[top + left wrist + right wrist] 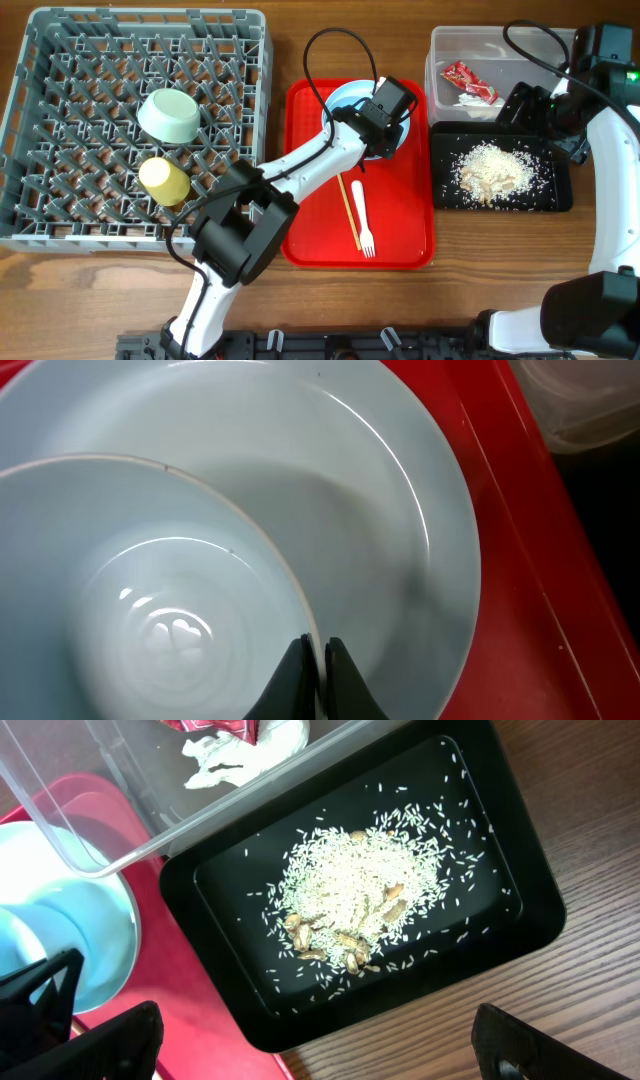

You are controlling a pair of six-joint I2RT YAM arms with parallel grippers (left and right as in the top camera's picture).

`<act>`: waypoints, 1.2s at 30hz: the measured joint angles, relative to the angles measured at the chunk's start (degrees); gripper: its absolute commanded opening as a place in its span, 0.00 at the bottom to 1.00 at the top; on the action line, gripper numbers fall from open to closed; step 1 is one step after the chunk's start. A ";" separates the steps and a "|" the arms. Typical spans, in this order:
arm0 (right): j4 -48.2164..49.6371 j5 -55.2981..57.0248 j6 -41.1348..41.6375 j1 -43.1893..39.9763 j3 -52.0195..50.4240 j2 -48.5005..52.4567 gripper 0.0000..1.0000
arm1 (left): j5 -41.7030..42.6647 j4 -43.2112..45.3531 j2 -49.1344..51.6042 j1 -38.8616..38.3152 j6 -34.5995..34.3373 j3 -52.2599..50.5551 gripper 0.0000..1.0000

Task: Sort waste into correct bins and load items into the dishwasher rack
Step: 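Carry the blue bowl with the left gripper and place it in the rack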

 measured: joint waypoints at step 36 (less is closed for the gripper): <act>-1.01 -0.20 0.00 0.00 0.02 0.00 1.00 | 81.61 4.66 -4.07 55.21 -0.46 0.39 0.04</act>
